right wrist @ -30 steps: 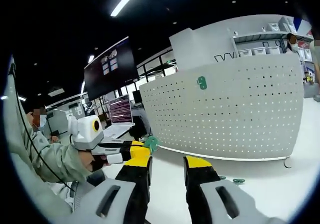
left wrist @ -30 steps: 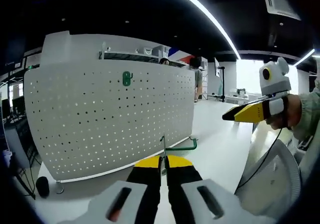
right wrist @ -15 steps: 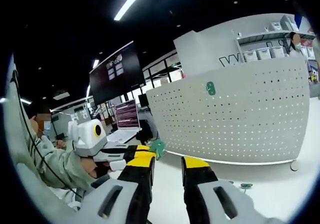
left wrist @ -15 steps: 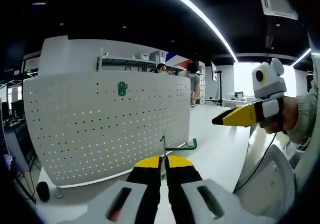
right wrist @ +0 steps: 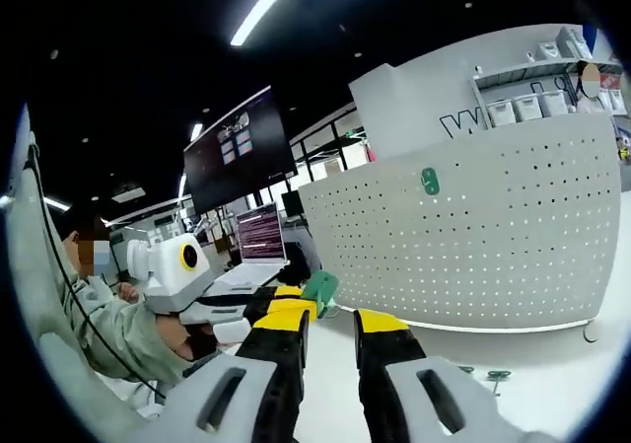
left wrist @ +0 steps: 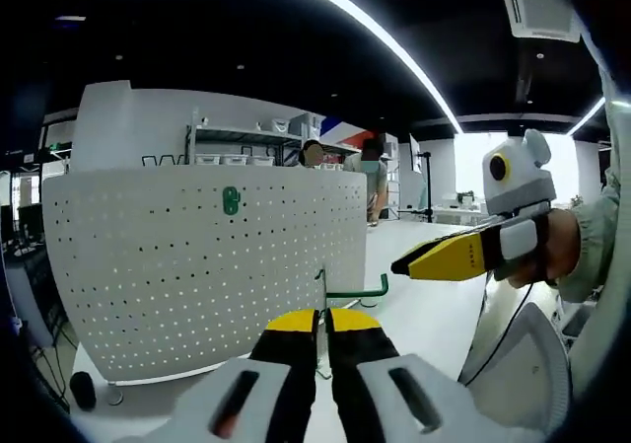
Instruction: Insert the hook assembly into the mounting plate slot until the hook locks in place.
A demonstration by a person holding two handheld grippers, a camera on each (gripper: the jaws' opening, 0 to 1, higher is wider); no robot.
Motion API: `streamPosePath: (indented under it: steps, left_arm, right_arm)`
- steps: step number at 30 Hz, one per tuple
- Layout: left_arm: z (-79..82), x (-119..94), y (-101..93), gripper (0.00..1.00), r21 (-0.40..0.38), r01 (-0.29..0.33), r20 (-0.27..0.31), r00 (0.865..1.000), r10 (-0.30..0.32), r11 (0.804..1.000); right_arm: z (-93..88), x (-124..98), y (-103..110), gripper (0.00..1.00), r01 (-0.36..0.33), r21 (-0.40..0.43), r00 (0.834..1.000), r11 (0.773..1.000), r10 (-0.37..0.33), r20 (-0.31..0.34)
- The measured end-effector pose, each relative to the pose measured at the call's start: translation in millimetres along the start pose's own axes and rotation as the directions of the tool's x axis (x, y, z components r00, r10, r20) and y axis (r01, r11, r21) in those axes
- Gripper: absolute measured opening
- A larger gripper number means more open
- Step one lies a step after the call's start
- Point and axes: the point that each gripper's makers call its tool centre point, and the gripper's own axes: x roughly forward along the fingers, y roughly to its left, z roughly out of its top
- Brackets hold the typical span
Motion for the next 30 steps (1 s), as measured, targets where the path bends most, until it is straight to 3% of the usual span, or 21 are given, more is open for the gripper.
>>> streamPosePath:
  steps: [30]
  left_arm:
    - [25.5,-0.1,-25.8,0.03,-0.017,0.054,0.085,0.995,-0.052,0.998]
  right_arm:
    - [19.9,6.0,15.7,0.11,-0.044,0.052,0.992,0.998,0.038,0.12]
